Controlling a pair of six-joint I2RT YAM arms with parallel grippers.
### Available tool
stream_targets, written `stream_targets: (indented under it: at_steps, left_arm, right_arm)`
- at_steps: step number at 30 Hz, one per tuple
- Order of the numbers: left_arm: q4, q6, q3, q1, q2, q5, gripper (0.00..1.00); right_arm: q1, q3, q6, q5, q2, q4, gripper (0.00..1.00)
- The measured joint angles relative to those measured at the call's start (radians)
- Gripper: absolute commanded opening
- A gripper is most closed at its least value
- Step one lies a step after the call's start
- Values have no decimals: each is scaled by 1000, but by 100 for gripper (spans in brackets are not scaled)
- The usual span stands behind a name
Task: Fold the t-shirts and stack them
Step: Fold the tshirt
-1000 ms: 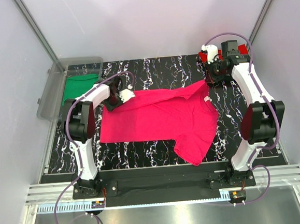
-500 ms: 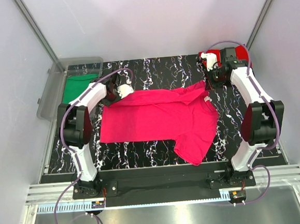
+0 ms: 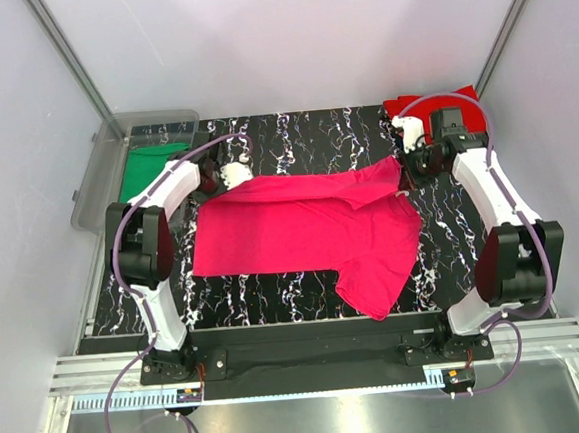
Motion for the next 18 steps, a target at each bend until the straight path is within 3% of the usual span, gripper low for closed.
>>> stream_targets:
  at_steps: [18]
  left_arm:
    - [8, 26, -46, 5, 0, -6, 0]
  right_arm:
    - [0, -175, 8, -28, -8, -3, 0]
